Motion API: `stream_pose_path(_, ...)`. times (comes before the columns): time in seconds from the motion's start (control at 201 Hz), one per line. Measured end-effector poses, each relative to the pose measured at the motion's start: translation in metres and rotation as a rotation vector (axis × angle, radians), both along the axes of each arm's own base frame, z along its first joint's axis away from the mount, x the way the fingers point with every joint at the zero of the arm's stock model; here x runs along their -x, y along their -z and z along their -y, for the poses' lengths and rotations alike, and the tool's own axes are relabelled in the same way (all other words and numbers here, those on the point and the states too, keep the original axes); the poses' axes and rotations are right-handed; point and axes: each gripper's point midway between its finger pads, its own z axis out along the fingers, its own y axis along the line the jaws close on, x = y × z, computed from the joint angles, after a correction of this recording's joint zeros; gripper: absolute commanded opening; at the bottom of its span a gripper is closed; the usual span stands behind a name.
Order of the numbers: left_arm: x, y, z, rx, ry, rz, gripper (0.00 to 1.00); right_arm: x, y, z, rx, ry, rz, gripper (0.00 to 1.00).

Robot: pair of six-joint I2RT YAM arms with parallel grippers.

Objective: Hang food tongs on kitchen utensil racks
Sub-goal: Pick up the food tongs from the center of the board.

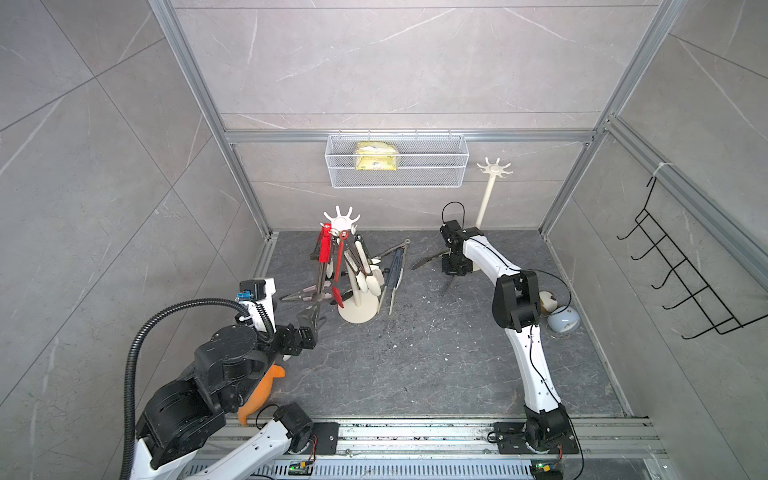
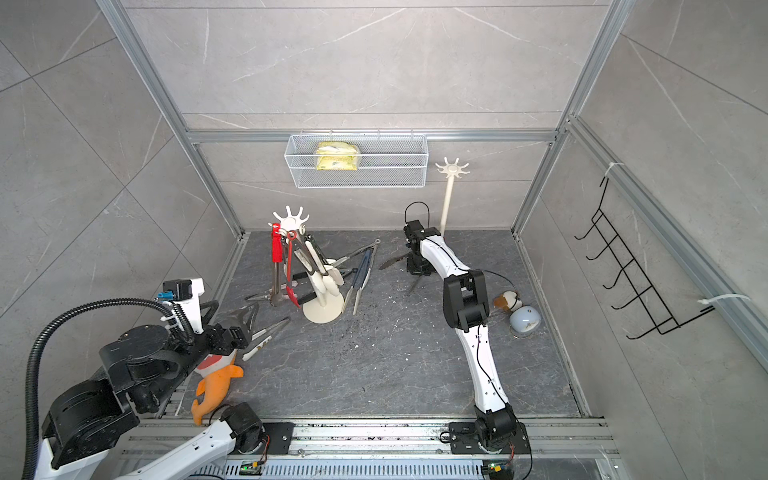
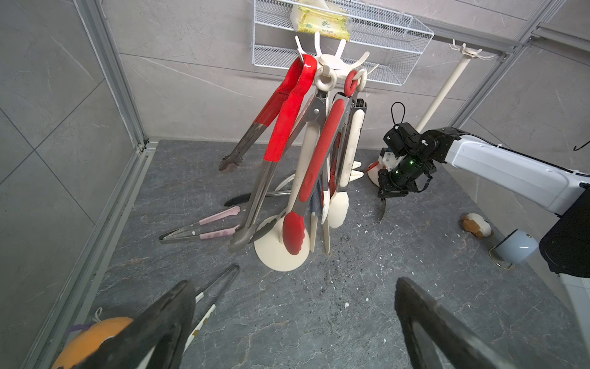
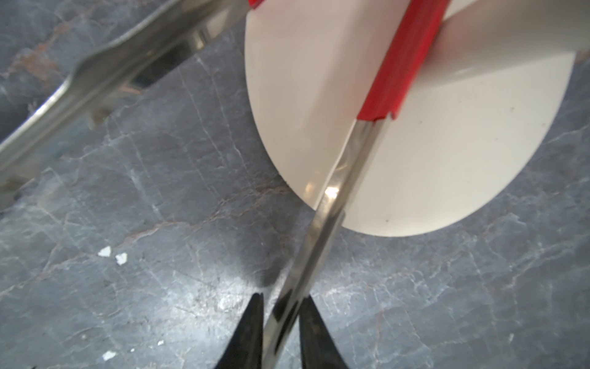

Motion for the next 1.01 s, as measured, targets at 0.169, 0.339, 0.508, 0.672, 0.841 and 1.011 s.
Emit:
stream_pose_path(0.169, -0.001, 0.001, 0.001, -0.004, 0.000, -0.004, 0.99, 0.000, 0.000, 0.002, 0.014, -0.021, -0.001, 0.11)
stream_pose_path(0.339, -0.001, 0.001, 0.001, -0.004, 0.000, -0.005, 0.99, -0.001, 0.000, 0.001, 0.025, -0.053, -0.002, 0.08)
stream_pose_path(0.508, -0.001, 0.001, 0.001, -0.004, 0.000, -0.005, 0.99, -0.001, 0.000, 0.001, 0.045, -0.083, 0.002, 0.05)
stream_pose_path(0.672, -0.001, 0.001, 0.001, -0.004, 0.000, -0.005, 0.99, 0.000, 0.000, -0.002, 0.049, -0.119, 0.013, 0.03)
stream_pose_path(0.841, -0.001, 0.001, 0.001, -0.004, 0.001, -0.005, 0.99, 0.010, 0.000, -0.006, 0.050, -0.162, 0.009, 0.00)
stream_pose_path(1.011, -0.001, 0.001, 0.001, -0.004, 0.001, -0.005, 1.00, 0.015, -0.004, -0.010, 0.047, -0.203, 0.024, 0.00)
